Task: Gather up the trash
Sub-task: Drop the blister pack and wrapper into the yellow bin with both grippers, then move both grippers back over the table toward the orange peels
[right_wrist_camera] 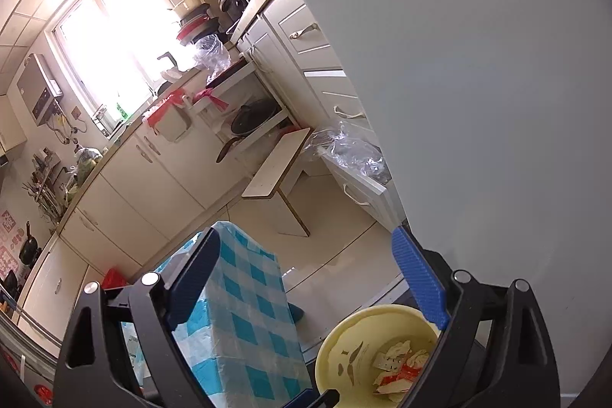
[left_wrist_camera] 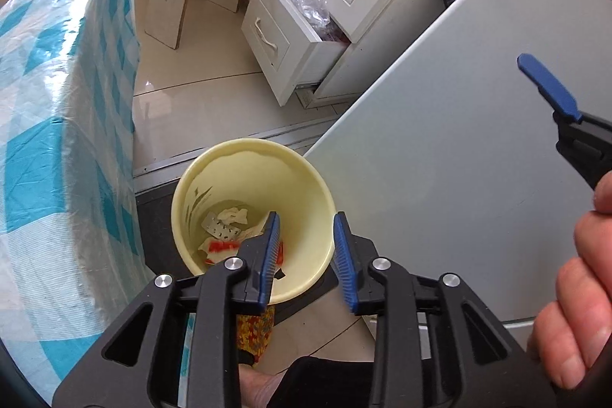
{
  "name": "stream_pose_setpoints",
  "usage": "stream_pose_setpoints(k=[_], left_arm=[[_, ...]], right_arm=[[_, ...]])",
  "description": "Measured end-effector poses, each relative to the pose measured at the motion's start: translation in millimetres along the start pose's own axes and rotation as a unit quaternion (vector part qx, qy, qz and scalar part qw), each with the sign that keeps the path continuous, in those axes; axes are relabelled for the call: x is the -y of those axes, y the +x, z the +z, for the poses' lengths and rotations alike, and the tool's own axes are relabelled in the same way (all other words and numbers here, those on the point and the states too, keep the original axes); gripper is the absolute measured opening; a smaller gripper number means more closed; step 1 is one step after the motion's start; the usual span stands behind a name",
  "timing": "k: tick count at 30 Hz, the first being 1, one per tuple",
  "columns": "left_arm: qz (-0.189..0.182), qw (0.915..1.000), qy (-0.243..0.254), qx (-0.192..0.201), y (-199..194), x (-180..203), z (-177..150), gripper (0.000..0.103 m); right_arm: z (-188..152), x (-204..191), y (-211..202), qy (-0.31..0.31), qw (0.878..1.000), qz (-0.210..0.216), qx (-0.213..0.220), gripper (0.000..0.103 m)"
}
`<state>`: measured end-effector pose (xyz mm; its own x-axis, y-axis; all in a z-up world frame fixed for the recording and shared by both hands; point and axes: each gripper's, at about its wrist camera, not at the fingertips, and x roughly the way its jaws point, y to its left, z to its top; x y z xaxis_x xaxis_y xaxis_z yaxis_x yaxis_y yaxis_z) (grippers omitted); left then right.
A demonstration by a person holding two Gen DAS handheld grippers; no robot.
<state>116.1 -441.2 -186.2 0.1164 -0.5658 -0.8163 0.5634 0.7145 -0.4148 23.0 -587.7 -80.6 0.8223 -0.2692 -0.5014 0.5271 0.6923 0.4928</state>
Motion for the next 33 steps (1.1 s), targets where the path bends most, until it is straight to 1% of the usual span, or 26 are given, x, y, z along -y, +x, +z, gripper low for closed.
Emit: stream_pose_setpoints(k=[3, 7, 10, 16, 22, 25, 29, 33], left_arm=[[0.007, 0.9998, 0.008, 0.019, -20, -2, -6, 0.032], [0.030, 0.9980, 0.025, 0.050, -55, -7, -19, 0.046], [0.051, 0.9952, 0.029, 0.078, -86, -16, -29, 0.050], [0.081, 0.9903, 0.014, 0.112, -137, -48, -47, 0.053], [0.113, 0.9843, -0.017, 0.135, -183, -93, -71, 0.054], [0.136, 0.9790, -0.041, 0.147, -205, -121, -86, 0.054], [0.173, 0.9676, -0.080, 0.166, -231, -160, -103, 0.055], [0.206, 0.9545, -0.122, 0.178, -255, -200, -112, 0.056]], right_arm=[[-1, -1, 2, -0.003, 1.000, -0.003, -0.004, 0.088], [-1, -4, 3, -0.006, 1.000, -0.006, -0.009, 0.088], [-2, -10, 6, -0.014, 1.000, -0.005, -0.012, 0.088], [-12, -34, 13, -0.048, 0.999, 0.001, -0.025, 0.088], [-26, -64, 25, -0.086, 0.995, 0.009, -0.044, 0.088], [-34, -82, 30, -0.108, 0.992, 0.019, -0.058, 0.088], [-49, -108, 38, -0.145, 0.985, 0.040, -0.080, 0.088], [-69, -136, 47, -0.183, 0.974, 0.068, -0.119, 0.088]])
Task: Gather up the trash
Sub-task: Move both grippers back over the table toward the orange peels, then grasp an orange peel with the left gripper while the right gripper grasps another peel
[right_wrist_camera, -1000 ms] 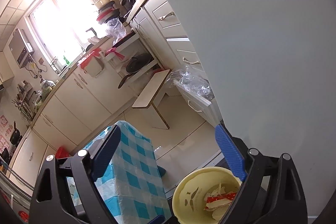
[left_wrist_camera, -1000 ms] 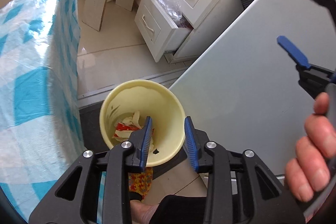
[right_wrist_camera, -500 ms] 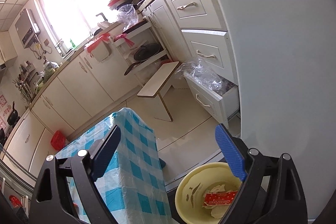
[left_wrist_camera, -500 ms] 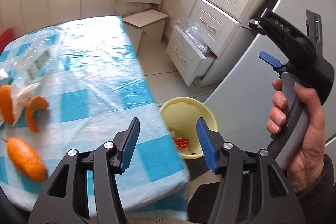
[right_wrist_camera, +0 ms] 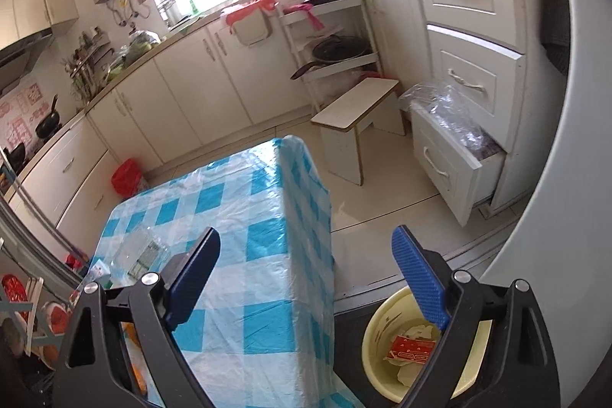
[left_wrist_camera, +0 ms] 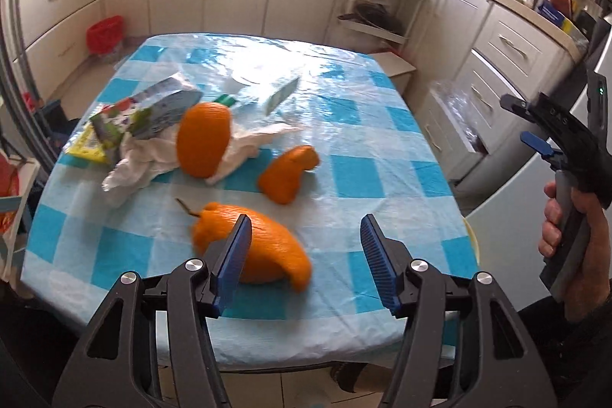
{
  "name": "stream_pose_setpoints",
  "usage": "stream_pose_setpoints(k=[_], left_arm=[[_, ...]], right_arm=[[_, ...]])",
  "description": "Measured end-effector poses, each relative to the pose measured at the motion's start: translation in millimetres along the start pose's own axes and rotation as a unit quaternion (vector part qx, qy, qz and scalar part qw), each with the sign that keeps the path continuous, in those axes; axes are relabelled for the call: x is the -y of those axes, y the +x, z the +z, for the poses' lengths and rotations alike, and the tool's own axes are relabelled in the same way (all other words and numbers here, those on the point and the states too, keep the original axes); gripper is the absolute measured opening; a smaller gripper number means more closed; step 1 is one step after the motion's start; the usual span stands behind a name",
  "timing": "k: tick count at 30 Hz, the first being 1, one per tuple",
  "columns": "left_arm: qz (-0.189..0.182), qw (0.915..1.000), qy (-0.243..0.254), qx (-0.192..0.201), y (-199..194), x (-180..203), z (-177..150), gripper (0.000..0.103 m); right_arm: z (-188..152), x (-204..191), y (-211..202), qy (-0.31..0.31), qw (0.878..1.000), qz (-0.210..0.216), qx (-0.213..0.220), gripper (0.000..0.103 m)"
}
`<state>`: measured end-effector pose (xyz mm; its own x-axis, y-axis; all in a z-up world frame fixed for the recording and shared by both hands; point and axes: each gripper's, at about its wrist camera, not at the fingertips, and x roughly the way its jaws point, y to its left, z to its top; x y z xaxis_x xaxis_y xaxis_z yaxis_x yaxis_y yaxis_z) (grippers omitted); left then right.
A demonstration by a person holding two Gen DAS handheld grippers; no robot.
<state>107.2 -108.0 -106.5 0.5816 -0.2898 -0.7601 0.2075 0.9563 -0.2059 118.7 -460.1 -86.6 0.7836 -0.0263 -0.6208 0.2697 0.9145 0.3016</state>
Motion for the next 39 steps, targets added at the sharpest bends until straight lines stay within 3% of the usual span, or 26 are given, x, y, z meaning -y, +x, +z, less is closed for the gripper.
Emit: stream_pose_setpoints(k=[4, 13, 19, 24, 26, 28, 31, 39], left_arm=[[0.024, 0.9992, -0.030, 0.008, -3, -30, 8, 0.057], [0.077, 0.9969, -0.011, 0.005, 33, -51, 39, 0.059], [0.110, 0.9937, 0.011, -0.018, 75, -61, 55, 0.059], [0.103, 0.9943, 0.019, -0.020, 85, -63, 57, 0.059], [0.091, 0.9955, 0.018, -0.022, 87, -64, 57, 0.055], [0.074, 0.9969, 0.013, -0.023, 87, -64, 58, 0.038], [0.061, 0.9979, 0.013, -0.017, 83, -64, 59, 0.022], [0.037, 0.9993, 0.004, -0.001, 49, -70, 60, 0.018]], right_arm=[[-14, -36, 16, -0.043, 0.998, 0.035, -0.036, 0.088], [-65, -124, 46, -0.154, 0.976, 0.103, -0.115, 0.087], [-79, -143, 66, -0.143, 0.969, 0.130, -0.153, 0.082], [-86, -151, 80, -0.131, 0.964, 0.145, -0.182, 0.075], [-90, -155, 84, -0.130, 0.961, 0.151, -0.192, 0.074], [-92, -158, 86, -0.133, 0.959, 0.155, -0.197, 0.073], [-94, -164, 88, -0.140, 0.956, 0.161, -0.202, 0.067], [-99, -173, 98, -0.141, 0.950, 0.172, -0.218, 0.044]])
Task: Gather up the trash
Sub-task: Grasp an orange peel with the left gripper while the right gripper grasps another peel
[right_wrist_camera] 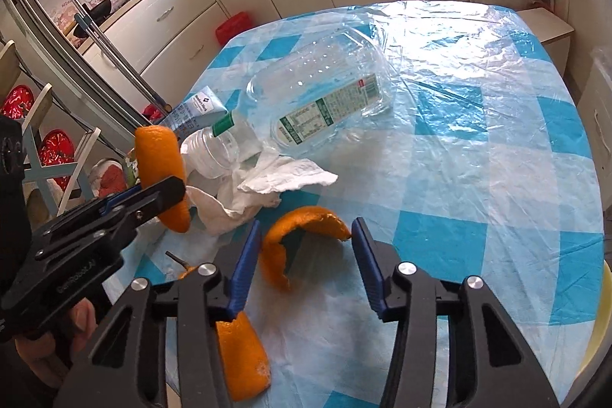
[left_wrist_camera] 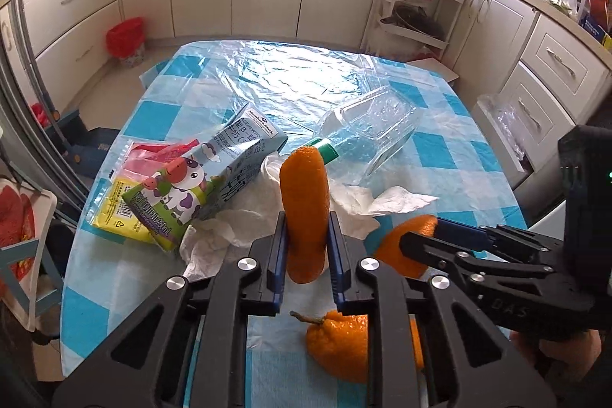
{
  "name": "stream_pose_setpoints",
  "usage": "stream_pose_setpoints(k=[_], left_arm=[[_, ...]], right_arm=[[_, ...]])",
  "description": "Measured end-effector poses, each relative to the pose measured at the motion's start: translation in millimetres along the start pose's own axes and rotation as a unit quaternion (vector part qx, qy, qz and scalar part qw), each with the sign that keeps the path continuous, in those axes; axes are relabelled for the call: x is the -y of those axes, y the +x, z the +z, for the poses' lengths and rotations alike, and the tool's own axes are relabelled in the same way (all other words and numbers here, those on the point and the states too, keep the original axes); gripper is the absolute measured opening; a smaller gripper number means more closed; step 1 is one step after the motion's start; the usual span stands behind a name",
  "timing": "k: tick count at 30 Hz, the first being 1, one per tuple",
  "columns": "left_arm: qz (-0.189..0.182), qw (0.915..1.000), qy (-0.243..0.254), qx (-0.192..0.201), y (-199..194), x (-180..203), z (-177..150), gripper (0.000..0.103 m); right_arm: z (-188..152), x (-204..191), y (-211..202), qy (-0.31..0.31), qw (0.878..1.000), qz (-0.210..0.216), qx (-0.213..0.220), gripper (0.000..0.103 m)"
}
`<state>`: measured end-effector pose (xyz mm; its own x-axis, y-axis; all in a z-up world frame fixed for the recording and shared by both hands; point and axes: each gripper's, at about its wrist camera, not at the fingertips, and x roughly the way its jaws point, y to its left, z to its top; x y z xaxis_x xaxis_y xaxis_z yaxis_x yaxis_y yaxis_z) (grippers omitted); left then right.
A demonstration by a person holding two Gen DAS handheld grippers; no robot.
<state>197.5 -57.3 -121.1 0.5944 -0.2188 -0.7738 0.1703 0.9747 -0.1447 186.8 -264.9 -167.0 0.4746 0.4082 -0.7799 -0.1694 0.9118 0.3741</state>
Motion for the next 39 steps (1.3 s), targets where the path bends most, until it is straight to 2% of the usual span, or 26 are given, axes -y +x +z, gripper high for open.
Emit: stream_pose_setpoints(k=[1, 5, 12, 20, 23, 25, 26, 27, 28, 30, 32, 34, 35, 39], left_arm=[[-0.003, 1.0000, -0.003, 0.003, -6, -2, -1, 0.018], [-0.012, 0.9997, -0.014, 0.014, -24, -9, -4, 0.018], [-0.021, 0.9992, -0.030, 0.018, -27, -21, -9, 0.018], [-0.027, 0.9991, -0.026, 0.020, -25, -18, -11, 0.018], [-0.028, 0.9990, -0.027, 0.021, -25, -19, -11, 0.018], [-0.028, 0.9990, -0.027, 0.021, -25, -19, -11, 0.018], [-0.028, 0.9990, -0.026, 0.021, -25, -19, -11, 0.018], [-0.028, 0.9991, -0.026, 0.021, -25, -19, -11, 0.018], [-0.028, 0.9991, -0.026, 0.021, -25, -19, -11, 0.018], [-0.027, 0.9990, -0.027, 0.021, -25, -19, -11, 0.018], [-0.028, 0.9989, -0.028, 0.025, -28, -21, -10, 0.018], [-0.027, 0.9988, -0.029, 0.028, -30, -22, -10, 0.018], [-0.028, 0.9987, -0.031, 0.029, -32, -23, -11, 0.018], [-0.029, 0.9986, -0.034, 0.029, -35, -28, -13, 0.018]], right_arm=[[0, 0, 0, 0.000, 1.000, 0.003, 0.000, 0.042], [1, -2, -1, -0.004, 1.000, 0.009, 0.003, 0.020], [0, -1, -11, -0.013, 1.000, 0.005, 0.014, 0.012], [-2, 3, -23, -0.021, 1.000, -0.003, 0.023, 0.008], [-2, 6, -22, -0.019, 1.000, -0.001, 0.014, 0.008], [-2, 8, -19, -0.007, 1.000, -0.004, 0.006, 0.013], [-2, 10, -18, -0.001, 1.000, -0.007, 0.003, 0.022], [-3, 12, -17, 0.002, 1.000, -0.010, 0.001, 0.035], [-3, 13, -16, 0.005, 1.000, -0.015, -0.002, 0.039], [-4, 13, -14, 0.003, 1.000, -0.023, -0.004, 0.039], [-2, 12, -22, 0.002, 0.999, -0.038, 0.018, 0.040], [2, 6, -31, -0.019, 0.997, -0.053, 0.047, 0.047], [4, 2, -32, -0.023, 0.997, -0.048, 0.052, 0.053], [12, -13, -15, -0.040, 0.998, -0.030, 0.041, 0.055]])
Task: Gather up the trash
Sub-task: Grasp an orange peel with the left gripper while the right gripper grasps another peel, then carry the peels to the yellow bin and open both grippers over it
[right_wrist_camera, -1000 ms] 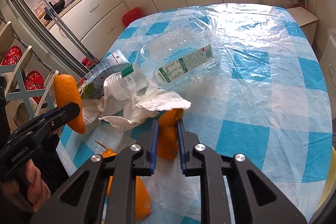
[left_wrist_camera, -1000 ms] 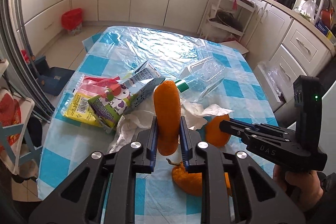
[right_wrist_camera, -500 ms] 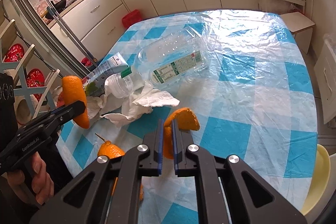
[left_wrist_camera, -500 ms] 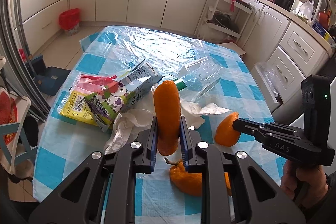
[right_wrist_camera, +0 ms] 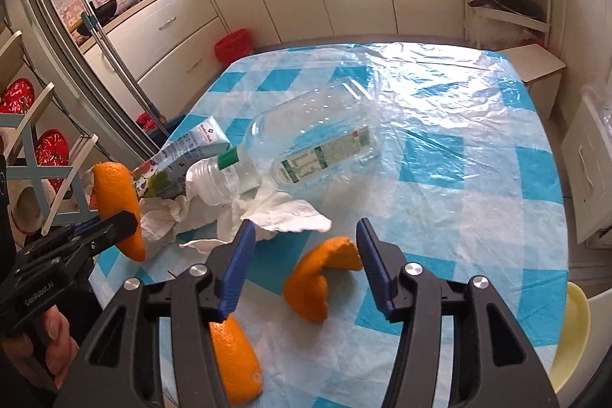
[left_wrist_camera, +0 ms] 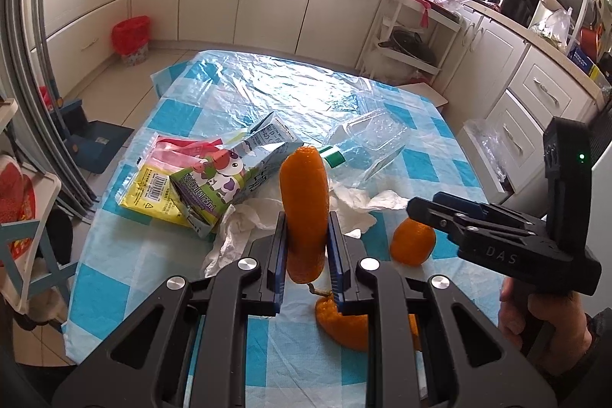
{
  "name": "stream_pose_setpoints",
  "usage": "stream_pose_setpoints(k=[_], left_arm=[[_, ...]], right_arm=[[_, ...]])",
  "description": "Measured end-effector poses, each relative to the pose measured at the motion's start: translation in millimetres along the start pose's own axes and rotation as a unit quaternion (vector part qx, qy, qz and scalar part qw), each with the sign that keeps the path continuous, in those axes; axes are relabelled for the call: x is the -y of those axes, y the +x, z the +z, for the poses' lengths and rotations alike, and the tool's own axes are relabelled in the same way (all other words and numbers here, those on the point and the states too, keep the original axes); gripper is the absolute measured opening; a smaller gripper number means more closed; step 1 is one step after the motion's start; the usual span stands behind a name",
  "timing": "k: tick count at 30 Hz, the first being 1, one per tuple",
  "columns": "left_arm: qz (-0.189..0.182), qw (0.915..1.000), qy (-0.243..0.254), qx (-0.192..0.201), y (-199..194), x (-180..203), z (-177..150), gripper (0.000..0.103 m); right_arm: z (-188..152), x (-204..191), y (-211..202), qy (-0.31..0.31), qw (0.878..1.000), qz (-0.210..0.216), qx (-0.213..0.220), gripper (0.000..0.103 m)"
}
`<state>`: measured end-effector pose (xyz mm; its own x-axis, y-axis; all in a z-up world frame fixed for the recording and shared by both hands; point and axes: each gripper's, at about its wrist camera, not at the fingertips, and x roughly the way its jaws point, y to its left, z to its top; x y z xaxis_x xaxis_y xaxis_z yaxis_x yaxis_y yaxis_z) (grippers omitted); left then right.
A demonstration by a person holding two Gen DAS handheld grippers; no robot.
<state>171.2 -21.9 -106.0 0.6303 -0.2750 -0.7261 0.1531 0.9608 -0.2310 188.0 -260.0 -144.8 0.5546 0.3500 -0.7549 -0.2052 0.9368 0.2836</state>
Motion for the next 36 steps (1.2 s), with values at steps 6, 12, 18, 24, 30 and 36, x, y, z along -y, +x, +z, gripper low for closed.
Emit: stream_pose_setpoints(k=[6, 12, 18, 24, 30, 36], left_arm=[[0.001, 1.0000, -0.003, 0.002, -5, -7, 0, 0.018], [-0.001, 0.9998, -0.016, 0.011, -10, -16, 4, 0.018], [-0.002, 0.9997, -0.016, 0.017, -14, -15, 4, 0.018], [-0.013, 0.9997, -0.004, 0.019, -14, -5, 2, 0.018], [-0.032, 0.9991, 0.019, 0.018, -13, 18, -2, 0.018], [-0.045, 0.9976, 0.051, 0.016, -15, 51, -9, 0.018]], right_arm=[[9, -25, 40, -0.046, 0.998, -0.027, -0.025, 0.038], [6, -21, 43, -0.047, 0.998, -0.007, -0.042, 0.008], [11, -12, 0, -0.025, 0.999, 0.027, 0.011, 0.007], [9, 11, -55, 0.001, 0.995, 0.057, 0.077, 0.007], [2, 56, -94, 0.049, 0.992, 0.020, 0.117, 0.007], [-14, 90, -118, 0.091, 0.987, -0.020, 0.133, 0.007]])
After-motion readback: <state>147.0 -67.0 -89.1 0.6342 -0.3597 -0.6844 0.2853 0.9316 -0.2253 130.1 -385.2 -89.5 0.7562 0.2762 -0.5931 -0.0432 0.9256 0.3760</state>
